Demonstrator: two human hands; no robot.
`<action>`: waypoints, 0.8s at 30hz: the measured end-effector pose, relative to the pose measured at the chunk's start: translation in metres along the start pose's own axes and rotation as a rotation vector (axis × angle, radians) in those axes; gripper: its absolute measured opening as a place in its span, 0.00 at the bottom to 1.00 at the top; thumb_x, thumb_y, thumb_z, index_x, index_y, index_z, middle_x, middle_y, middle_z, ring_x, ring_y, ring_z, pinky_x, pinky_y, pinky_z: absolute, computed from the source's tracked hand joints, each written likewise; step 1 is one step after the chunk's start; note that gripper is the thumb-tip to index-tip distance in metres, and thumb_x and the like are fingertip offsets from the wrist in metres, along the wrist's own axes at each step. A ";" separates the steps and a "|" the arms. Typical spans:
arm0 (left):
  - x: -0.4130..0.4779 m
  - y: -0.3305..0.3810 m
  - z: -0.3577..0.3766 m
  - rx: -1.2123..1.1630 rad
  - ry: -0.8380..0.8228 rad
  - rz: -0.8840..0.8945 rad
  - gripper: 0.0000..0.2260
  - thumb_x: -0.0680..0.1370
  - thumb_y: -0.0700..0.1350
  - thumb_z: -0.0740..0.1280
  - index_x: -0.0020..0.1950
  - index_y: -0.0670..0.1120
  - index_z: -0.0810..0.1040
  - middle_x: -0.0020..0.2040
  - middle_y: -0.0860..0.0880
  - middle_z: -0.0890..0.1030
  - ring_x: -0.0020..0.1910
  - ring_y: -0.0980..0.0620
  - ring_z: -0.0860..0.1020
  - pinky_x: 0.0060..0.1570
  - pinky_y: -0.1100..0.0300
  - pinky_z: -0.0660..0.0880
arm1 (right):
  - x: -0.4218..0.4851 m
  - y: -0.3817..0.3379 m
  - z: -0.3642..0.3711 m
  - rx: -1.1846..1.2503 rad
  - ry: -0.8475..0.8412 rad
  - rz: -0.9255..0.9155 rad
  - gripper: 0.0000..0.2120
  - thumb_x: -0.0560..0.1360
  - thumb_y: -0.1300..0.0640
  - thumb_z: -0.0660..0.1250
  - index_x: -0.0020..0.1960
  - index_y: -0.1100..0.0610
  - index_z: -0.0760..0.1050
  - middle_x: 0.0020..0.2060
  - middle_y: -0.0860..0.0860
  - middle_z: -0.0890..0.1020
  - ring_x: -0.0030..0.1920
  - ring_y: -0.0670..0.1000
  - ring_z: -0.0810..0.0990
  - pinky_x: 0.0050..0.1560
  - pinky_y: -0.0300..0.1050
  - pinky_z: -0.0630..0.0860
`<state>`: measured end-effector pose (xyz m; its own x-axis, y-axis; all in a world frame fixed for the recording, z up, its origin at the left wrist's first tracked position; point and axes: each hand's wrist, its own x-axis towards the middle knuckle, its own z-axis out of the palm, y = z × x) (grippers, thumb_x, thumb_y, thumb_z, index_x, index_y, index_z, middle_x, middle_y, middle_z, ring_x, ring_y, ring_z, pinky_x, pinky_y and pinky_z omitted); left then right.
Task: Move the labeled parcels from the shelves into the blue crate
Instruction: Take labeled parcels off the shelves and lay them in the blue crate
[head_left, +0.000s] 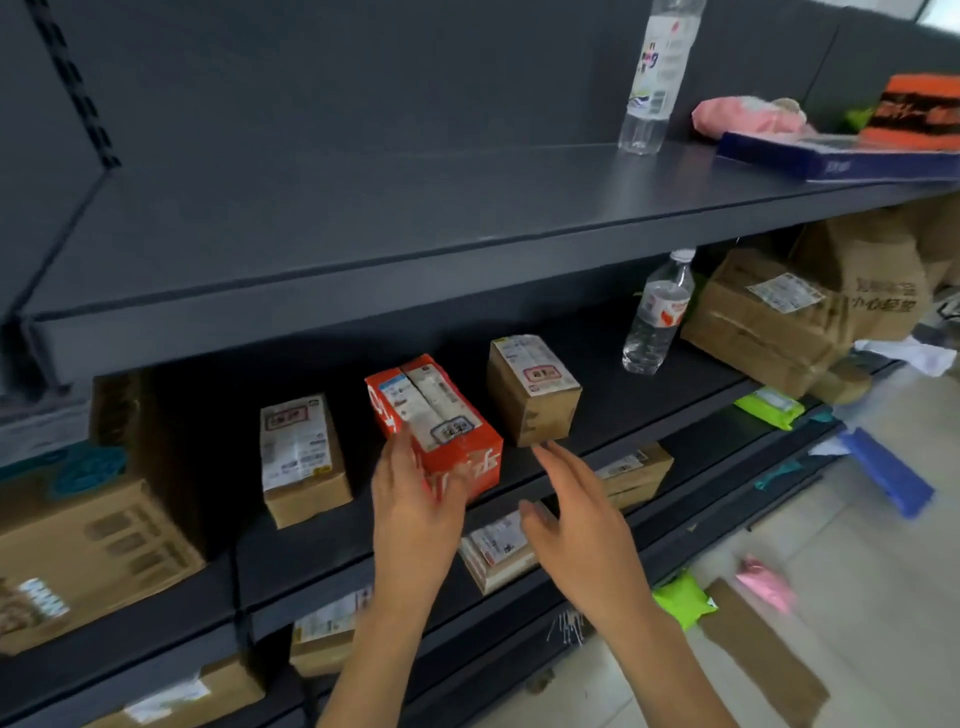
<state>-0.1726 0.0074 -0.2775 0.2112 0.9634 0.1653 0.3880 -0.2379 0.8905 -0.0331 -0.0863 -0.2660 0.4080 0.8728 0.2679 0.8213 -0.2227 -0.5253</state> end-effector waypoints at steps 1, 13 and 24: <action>0.007 -0.001 0.006 -0.069 0.040 -0.051 0.35 0.75 0.55 0.69 0.78 0.53 0.58 0.75 0.50 0.65 0.74 0.50 0.63 0.70 0.48 0.66 | 0.011 0.008 -0.001 0.008 -0.004 0.003 0.28 0.78 0.50 0.65 0.76 0.48 0.61 0.74 0.44 0.64 0.73 0.45 0.63 0.67 0.41 0.67; 0.051 0.002 0.067 -0.566 0.126 -0.435 0.27 0.77 0.44 0.71 0.73 0.58 0.66 0.58 0.58 0.81 0.52 0.60 0.82 0.42 0.68 0.75 | 0.134 0.075 0.007 0.550 0.045 0.269 0.37 0.76 0.39 0.62 0.79 0.48 0.51 0.76 0.48 0.61 0.74 0.49 0.62 0.67 0.44 0.64; 0.035 0.048 0.105 -0.514 0.315 -0.462 0.20 0.77 0.40 0.70 0.61 0.63 0.74 0.54 0.60 0.85 0.53 0.58 0.83 0.50 0.62 0.77 | 0.165 0.107 0.021 0.882 -0.432 0.098 0.24 0.76 0.42 0.64 0.69 0.45 0.67 0.53 0.37 0.79 0.53 0.36 0.79 0.44 0.30 0.75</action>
<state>-0.0521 0.0162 -0.2739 -0.1670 0.9592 -0.2283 -0.1087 0.2123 0.9712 0.1135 0.0431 -0.2949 0.1335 0.9904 -0.0347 0.1285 -0.0520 -0.9903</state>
